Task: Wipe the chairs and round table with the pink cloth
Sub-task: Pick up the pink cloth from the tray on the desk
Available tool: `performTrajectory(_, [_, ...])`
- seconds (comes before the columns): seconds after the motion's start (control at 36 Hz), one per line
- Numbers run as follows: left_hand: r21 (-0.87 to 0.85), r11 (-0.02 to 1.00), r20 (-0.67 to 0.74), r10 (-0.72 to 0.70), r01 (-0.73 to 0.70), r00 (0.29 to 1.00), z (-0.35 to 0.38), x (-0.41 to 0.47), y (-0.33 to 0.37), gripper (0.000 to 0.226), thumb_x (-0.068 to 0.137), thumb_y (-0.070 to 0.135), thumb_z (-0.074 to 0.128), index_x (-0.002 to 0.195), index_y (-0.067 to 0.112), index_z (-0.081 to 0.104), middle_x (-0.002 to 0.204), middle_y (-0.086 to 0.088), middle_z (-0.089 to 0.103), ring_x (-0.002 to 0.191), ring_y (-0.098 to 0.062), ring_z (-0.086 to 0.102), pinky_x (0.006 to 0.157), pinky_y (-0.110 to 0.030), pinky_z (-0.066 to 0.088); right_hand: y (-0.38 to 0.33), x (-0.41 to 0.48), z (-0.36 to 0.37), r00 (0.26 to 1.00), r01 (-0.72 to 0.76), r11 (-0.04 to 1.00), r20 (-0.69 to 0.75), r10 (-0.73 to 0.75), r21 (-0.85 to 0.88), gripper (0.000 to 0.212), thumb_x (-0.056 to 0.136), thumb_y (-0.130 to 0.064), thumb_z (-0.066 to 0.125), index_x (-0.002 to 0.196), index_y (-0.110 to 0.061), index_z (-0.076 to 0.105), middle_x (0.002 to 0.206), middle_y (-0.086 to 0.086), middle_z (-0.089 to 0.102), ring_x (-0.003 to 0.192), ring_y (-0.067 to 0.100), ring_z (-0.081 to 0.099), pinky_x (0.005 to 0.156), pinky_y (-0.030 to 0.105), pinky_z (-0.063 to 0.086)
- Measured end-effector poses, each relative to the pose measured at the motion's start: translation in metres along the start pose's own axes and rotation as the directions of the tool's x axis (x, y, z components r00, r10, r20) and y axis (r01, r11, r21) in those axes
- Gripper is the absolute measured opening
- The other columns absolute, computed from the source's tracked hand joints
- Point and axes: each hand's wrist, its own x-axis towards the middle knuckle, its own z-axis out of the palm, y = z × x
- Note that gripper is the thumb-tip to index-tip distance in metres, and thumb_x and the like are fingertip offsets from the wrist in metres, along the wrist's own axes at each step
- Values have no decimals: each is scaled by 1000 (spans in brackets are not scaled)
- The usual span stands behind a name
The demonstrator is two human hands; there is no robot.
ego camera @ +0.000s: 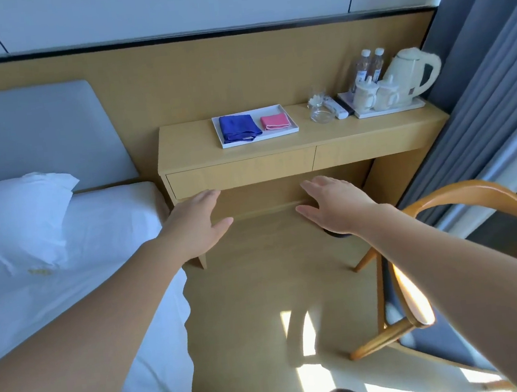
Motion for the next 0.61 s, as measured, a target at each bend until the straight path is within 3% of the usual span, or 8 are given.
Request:
performTrajectory(0.25, [7, 1000, 31, -4, 4, 1000, 13, 69, -15, 67, 89, 53, 45, 145, 19, 29, 150, 5, 32, 132, -24, 37, 106, -42, 35, 21, 72, -1, 1000, 17, 1000, -21, -17, 11, 61, 98, -55, 40, 147, -19, 33, 144, 8, 45, 128, 29, 46, 104, 40, 38])
performTrajectory(0.61, [22, 995, 32, -100, 99, 994, 42, 217, -18, 66, 89, 50, 48, 144, 18, 30, 150, 3, 32, 132, -24, 36, 106, -41, 36, 100, 218, -5, 998, 60, 998, 36, -61, 27, 62, 98, -54, 40, 149, -20, 29, 151, 7, 36, 133, 28, 40, 108, 39, 33])
